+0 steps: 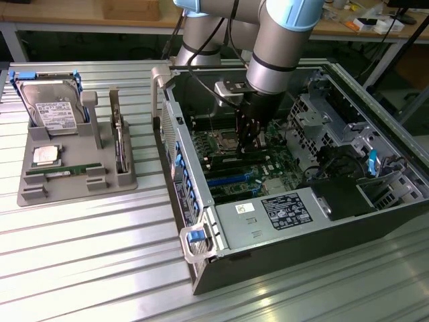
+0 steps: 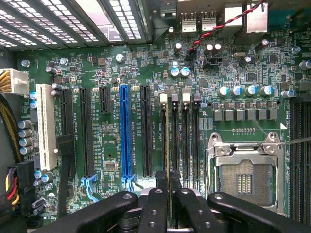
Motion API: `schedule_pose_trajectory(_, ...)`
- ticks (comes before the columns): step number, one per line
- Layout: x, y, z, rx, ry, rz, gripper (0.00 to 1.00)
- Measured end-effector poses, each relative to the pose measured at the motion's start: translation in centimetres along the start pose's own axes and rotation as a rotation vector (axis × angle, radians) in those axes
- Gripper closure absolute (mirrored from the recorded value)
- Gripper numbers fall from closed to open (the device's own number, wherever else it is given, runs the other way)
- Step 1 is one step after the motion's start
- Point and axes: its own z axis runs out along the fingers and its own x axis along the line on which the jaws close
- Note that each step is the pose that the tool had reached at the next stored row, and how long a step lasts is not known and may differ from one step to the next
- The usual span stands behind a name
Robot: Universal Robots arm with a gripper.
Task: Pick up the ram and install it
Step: 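Insert the ram into the slot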
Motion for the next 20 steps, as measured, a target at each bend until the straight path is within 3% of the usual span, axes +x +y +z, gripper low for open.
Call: schedule_pose_trajectory(20,0.0,0.14,0.01,0.0024,0.0005,-0.018,0.87)
